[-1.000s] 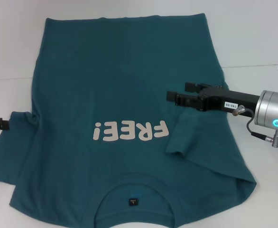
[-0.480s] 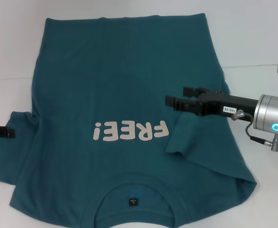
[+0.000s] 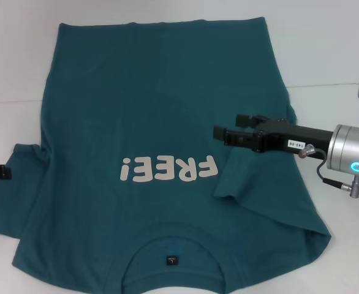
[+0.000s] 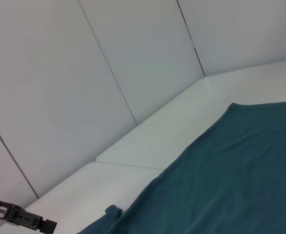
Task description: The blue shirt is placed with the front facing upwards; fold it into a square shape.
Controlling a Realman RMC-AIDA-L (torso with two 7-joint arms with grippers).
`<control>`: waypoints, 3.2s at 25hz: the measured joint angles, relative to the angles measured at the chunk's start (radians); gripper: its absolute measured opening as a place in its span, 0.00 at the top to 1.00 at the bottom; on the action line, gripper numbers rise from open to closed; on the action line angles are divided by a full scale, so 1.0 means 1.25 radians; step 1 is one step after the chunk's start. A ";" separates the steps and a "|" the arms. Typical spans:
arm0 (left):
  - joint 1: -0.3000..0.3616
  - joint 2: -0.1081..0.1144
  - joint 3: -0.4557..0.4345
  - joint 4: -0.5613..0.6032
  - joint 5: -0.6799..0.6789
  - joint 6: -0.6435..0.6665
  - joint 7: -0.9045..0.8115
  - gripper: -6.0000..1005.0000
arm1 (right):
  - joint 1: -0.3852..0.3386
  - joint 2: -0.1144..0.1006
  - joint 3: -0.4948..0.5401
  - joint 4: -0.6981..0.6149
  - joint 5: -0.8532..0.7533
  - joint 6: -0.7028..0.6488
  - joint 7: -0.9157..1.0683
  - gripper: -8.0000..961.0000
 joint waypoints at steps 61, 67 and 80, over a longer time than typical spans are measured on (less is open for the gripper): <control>0.017 -0.043 0.032 -0.004 0.043 -0.099 -0.002 0.16 | 0.005 0.000 0.003 0.014 0.000 0.006 0.001 0.02; 0.014 -0.046 0.038 -0.003 0.043 -0.101 -0.001 0.16 | 0.005 0.000 0.001 0.014 0.000 0.008 0.001 0.02; 0.011 -0.054 0.044 -0.003 0.055 -0.114 -0.003 0.16 | 0.005 0.000 0.001 0.014 0.000 0.008 0.001 0.02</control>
